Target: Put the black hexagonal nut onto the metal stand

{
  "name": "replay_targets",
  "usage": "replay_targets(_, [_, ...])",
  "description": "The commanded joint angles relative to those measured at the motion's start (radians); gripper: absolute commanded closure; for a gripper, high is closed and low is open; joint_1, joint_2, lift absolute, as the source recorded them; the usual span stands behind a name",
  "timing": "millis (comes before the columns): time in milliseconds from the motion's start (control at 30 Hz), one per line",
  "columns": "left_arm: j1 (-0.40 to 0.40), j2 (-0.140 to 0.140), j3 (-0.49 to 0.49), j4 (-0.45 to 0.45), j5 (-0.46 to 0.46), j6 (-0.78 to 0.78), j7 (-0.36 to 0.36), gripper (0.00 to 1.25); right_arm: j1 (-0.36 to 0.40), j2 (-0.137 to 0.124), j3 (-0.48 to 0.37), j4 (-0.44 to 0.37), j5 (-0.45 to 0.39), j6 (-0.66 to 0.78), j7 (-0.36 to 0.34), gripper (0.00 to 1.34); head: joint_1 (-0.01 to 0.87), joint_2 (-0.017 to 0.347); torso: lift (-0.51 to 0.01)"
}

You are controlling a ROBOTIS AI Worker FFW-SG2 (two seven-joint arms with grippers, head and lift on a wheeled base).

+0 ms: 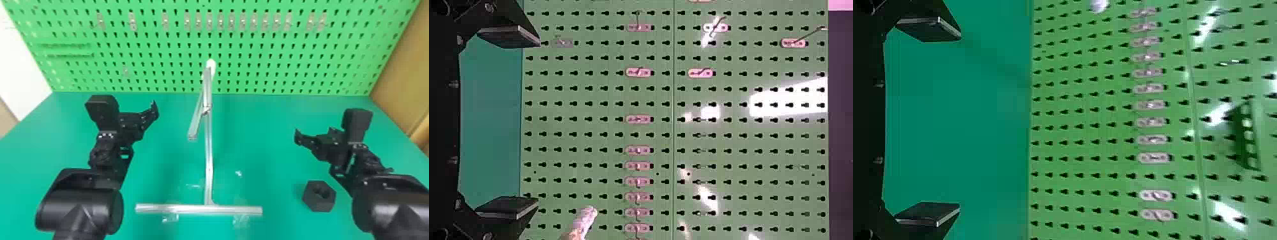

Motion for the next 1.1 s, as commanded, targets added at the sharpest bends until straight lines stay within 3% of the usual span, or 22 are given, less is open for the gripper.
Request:
replay_targets(0, [0.001, 0.000, 0.000, 0.000, 0.001, 0.000, 0.000, 0.16, 0.010, -0.009, -0.013, 0.000, 0.035, 0.054, 0.009, 0.10, 0.693, 0.081, -0.001])
replay_targets(333, [0.002, 0.000, 0.000, 0.000, 0.003, 0.000, 0.000, 0.16, 0.021, -0.023, -0.048, 0.048, 0.083, 0.086, 0.051, 0.10, 0.693, 0.081, -0.001])
replay_targets(667, [0.005, 0.000, 0.004, 0.000, 0.003, -0.002, 0.000, 0.16, 0.045, -0.020, -0.074, 0.061, 0.123, 0.126, 0.053, 0.11, 0.693, 0.081, -0.001])
replay_targets(1067, [0.008, 0.000, 0.007, 0.000, 0.004, -0.003, 0.000, 0.16, 0.082, -0.014, -0.122, 0.061, 0.150, 0.210, 0.116, 0.11, 0.693, 0.081, -0.001])
